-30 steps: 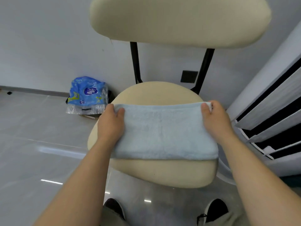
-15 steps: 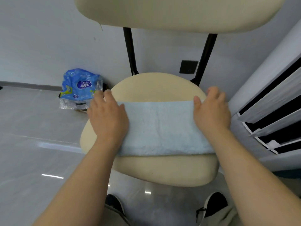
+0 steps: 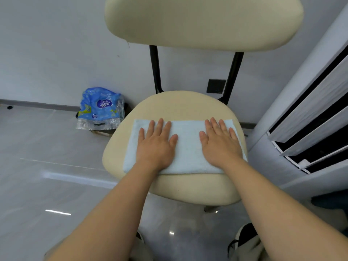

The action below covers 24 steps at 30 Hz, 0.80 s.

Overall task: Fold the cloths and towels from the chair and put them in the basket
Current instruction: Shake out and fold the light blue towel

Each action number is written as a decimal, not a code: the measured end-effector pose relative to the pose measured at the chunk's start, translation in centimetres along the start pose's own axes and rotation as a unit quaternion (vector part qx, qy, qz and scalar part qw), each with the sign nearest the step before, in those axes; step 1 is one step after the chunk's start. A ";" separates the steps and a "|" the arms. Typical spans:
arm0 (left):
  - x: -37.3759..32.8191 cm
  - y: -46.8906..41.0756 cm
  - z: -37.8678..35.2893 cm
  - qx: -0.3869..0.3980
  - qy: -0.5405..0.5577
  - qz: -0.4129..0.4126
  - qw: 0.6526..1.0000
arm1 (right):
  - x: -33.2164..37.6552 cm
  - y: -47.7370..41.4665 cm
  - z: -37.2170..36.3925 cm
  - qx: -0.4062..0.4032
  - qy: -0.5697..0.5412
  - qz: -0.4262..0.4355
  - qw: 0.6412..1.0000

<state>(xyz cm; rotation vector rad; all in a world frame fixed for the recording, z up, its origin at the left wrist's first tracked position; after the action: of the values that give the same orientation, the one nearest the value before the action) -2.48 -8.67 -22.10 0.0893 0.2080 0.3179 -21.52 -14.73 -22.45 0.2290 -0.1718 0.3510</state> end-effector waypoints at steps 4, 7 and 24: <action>0.9 0.1 0.2 0.002 -0.002 0.017 1.000 | -2.6 0.5 0.2 0.006 -0.021 -0.052 0.998; 0.4 0.4 0.2 -0.001 -0.018 0.029 0.999 | -3.3 1.0 0.5 -0.010 -0.053 -0.098 0.994; -7.3 1.4 -1.5 0.039 -0.030 -0.056 0.997 | -7.4 3.4 2.9 0.048 -0.157 -0.230 0.959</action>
<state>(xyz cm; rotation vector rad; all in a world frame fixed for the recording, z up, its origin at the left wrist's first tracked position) -9.98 -9.60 -21.98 0.1632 0.1647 0.1957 -29.95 -14.70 -20.56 0.4114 -0.4066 -0.1438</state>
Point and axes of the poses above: each hand's wrist, its own y-axis away from the middle knuckle, its own z-axis out of the back of the hand, x = y × z, the point moved 3 cm from there along -y, towards the middle knuckle, and after that the axes turned 5 degrees about z, right-handed, at the moved point
